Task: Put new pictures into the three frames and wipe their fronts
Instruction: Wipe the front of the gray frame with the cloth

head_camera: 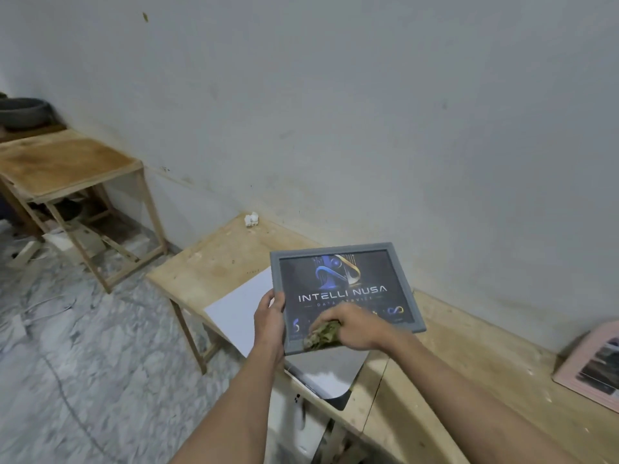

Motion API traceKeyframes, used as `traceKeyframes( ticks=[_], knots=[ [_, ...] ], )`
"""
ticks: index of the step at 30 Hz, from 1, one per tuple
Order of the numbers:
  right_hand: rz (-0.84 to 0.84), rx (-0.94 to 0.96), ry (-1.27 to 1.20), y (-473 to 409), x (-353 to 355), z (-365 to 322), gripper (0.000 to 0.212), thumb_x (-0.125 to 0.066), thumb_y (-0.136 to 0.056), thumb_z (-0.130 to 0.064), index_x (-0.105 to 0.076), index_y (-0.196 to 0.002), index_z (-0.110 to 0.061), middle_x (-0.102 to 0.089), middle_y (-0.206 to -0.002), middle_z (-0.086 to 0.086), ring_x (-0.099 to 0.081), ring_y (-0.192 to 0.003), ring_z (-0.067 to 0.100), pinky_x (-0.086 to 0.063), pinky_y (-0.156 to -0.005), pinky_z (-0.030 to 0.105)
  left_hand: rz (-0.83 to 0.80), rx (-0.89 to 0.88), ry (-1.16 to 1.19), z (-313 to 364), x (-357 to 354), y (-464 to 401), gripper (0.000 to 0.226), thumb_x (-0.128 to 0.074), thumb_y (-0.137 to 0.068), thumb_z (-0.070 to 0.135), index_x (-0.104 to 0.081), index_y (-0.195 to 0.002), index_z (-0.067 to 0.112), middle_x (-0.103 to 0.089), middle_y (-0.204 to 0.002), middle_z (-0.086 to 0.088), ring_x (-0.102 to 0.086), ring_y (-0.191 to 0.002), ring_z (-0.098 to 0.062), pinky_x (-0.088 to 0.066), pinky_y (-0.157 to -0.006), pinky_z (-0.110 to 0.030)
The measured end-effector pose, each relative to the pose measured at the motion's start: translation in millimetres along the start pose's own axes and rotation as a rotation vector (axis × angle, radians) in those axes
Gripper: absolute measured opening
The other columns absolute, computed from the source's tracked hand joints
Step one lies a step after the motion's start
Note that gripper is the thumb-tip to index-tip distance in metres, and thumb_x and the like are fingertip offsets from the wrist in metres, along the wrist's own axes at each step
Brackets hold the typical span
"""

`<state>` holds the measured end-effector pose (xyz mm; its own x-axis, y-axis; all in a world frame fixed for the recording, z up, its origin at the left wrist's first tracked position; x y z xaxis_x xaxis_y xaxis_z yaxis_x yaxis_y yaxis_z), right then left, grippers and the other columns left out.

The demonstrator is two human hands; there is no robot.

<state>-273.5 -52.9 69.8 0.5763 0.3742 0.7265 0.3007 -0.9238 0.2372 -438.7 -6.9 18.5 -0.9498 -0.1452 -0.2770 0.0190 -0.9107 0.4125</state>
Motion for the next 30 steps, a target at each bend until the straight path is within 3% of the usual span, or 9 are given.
traceKeyframes(
  ticks=[2,6,10,13,15,18,20,25,30],
  knots=[
    [0.118,-0.077,-0.122,-7.1,33.0,-4.6,0.053,-0.040,-0.078,0.008,-0.075,-0.099,-0.026,-0.075,-0.100,0.001,-0.070,-0.092,0.020,-0.058,-0.078,0.032,-0.035,0.006,-0.052,-0.9,5.1,-1.2,0.022,-0.054,-0.101,0.031,-0.065,-0.118,0.022,-0.075,-0.104,-0.010,-0.072,-0.084,-0.031,-0.060,-0.079,-0.050],
    [0.702,-0.040,-0.013,-38.2,92.4,-4.3,0.065,-0.041,-0.068,0.015,-0.070,-0.115,-0.020,-0.069,-0.117,0.002,-0.060,-0.114,0.018,-0.044,-0.102,0.028,-0.108,-0.005,-0.096,8.2,7.9,-4.1,0.018,-0.053,-0.102,0.031,-0.064,-0.117,0.027,-0.076,-0.097,-0.011,-0.072,-0.076,-0.030,-0.061,-0.065,-0.043],
    [0.510,-0.096,0.120,-51.2,63.7,13.9,0.066,-0.042,-0.077,0.013,-0.066,-0.119,-0.031,-0.057,-0.135,0.008,-0.048,-0.129,0.026,-0.029,-0.115,0.027,-0.086,-0.092,-0.052,27.1,4.4,-4.6,0.018,-0.056,-0.101,0.023,-0.069,-0.114,0.023,-0.078,-0.095,-0.008,-0.072,-0.075,-0.027,-0.060,-0.066,-0.039],
    [0.458,-0.008,-0.035,-23.6,7.2,16.3,0.067,-0.037,-0.075,0.024,-0.066,-0.121,-0.013,-0.058,-0.134,0.006,-0.044,-0.129,0.012,-0.017,-0.103,-0.002,-0.033,-0.133,-0.011,39.8,11.1,-10.6,0.018,-0.056,-0.100,0.018,-0.071,-0.110,0.017,-0.077,-0.088,-0.006,-0.070,-0.067,-0.024,-0.059,-0.063,-0.037],
    [0.291,-0.024,-0.155,1.5,-20.7,17.4,0.060,-0.039,-0.082,0.022,-0.066,-0.122,-0.014,-0.057,-0.135,0.002,-0.044,-0.127,0.006,-0.021,-0.097,-0.006,-0.014,-0.158,-0.020,45.5,16.8,-14.3,0.016,-0.056,-0.099,0.013,-0.070,-0.098,0.021,-0.075,-0.072,0.001,-0.068,-0.057,-0.017,-0.057,-0.056,-0.030],
    [0.114,-0.109,-0.270,25.4,-16.1,22.2,0.057,-0.040,-0.082,0.016,-0.072,-0.114,-0.020,-0.070,-0.113,-0.005,-0.062,-0.108,0.005,-0.049,-0.093,0.014,-0.035,-0.147,-0.050,42.6,15.9,-13.5,0.020,-0.056,-0.100,0.010,-0.070,-0.095,0.023,-0.075,-0.078,-0.004,-0.068,-0.061,-0.021,-0.057,-0.059,-0.031],
    [0.217,-0.141,-0.331,26.9,16.8,15.1,0.058,-0.039,-0.079,0.016,-0.075,-0.105,-0.022,-0.075,-0.093,-0.010,-0.070,-0.088,0.008,-0.058,-0.077,0.027,-0.067,-0.123,-0.068,35.0,12.1,-8.6,0.019,-0.055,-0.100,0.012,-0.072,-0.105,0.019,-0.076,-0.088,-0.009,-0.069,-0.069,-0.026,-0.058,-0.066,-0.037],
    [0.862,-0.157,-0.097,-5.5,110.7,13.4,0.061,-0.044,-0.073,0.010,-0.071,-0.114,-0.025,-0.069,-0.117,-0.005,-0.059,-0.115,0.013,-0.041,-0.097,0.019,-0.119,-0.129,-0.103,30.4,-7.5,0.7,0.030,-0.061,-0.093,0.025,-0.071,-0.119,0.015,-0.075,-0.117,-0.007,-0.070,-0.104,-0.025,-0.055,-0.094,-0.043],
    [0.659,-0.015,0.095,-11.2,59.9,31.1,0.067,-0.041,-0.066,0.022,-0.070,-0.116,-0.013,-0.065,-0.125,0.008,-0.052,-0.125,0.021,-0.027,-0.109,0.012,-0.075,-0.142,-0.055,34.7,-22.4,-8.4,0.045,-0.068,-0.085,0.036,-0.069,-0.126,0.017,-0.073,-0.121,-0.002,-0.069,-0.110,-0.024,-0.053,-0.100,-0.049]
  ],
)
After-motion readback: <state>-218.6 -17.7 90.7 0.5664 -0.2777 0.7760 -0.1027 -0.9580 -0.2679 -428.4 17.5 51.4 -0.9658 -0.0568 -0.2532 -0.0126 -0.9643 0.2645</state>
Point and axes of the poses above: each hand's wrist, its own y-axis away from the middle knuckle, its own x-axis out of the back of the hand, z = x × y, the point moved 1 cm from there along -y, towards the middle knuckle
